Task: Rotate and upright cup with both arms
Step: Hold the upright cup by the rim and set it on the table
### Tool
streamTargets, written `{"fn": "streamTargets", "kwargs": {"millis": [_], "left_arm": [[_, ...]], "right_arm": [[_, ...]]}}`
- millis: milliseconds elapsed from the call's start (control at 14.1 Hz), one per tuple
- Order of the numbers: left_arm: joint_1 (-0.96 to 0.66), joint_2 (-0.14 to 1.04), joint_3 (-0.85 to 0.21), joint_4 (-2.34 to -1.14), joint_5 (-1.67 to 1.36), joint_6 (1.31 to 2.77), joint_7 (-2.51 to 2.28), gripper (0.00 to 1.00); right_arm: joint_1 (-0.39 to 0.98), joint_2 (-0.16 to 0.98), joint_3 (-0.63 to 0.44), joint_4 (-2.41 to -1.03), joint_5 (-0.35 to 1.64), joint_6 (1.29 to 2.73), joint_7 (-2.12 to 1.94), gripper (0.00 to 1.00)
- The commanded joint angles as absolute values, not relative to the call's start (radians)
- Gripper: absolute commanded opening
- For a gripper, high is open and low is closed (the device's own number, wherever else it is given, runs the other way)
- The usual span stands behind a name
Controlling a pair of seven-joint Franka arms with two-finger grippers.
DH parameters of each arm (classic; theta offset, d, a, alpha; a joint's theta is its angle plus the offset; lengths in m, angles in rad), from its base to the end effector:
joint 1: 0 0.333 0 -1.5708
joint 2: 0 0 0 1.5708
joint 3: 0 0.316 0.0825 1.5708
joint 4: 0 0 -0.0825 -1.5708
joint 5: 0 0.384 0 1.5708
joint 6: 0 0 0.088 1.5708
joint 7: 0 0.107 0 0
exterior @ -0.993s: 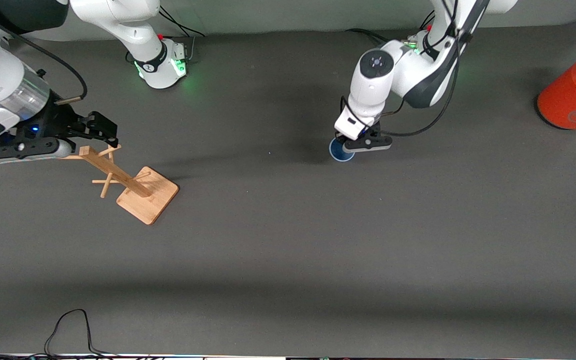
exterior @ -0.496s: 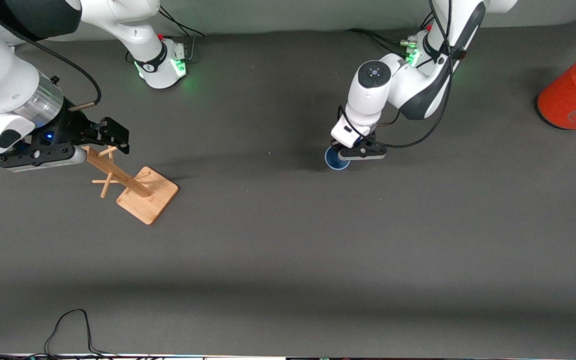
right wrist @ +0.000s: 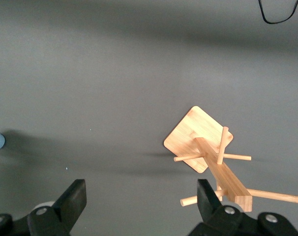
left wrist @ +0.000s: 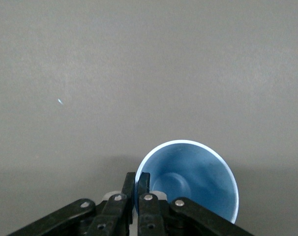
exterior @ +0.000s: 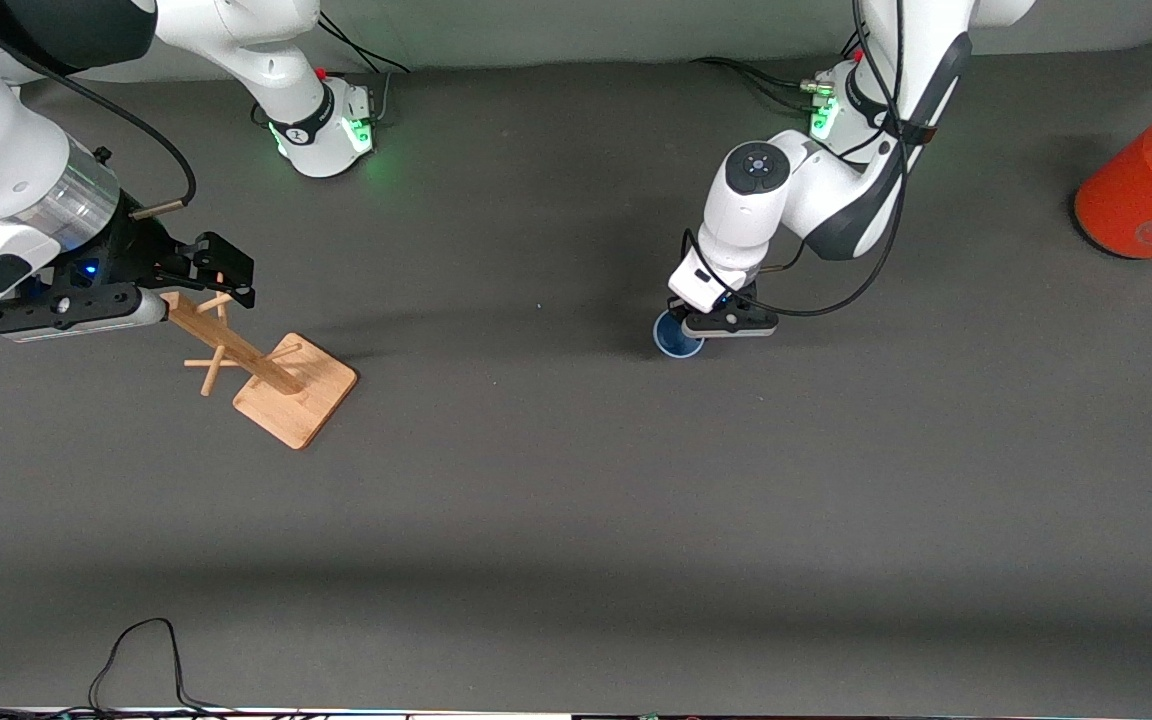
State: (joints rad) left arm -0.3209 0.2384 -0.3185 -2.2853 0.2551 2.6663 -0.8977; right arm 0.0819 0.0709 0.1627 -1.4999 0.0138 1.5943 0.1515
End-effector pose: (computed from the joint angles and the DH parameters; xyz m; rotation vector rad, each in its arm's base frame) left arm 0.4343 -0.3324 0.2685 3.0631 0.0839 0.2425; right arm 0.5622 0.1382 0.6205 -3.1085 -0.1437 -0.0295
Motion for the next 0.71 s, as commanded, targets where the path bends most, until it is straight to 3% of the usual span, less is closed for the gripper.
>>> {"fn": "streamTargets", "kwargs": {"millis": [0,567,638], "left_arm": [[-0.322,0.258,-0.314,-2.266,0.282,2.672,-0.914,0.00],[-0.350,0.290,-0.318,-2.264,0.284,2.674,-0.916,0.00],[-0.356,0.293,-0.318,-2.264,0.284,2.674,-0.917,0.05]], "right_arm": [[0.087,0.086,0.160,-1.476,0.012,1.591,0.161,1.00],[0.121,0.095,0.161,-1.477,0.012,1.604,0.160,1.00],[0.123,0.095,0.161,-1.477,0.012,1.605,0.160,1.00]]}}
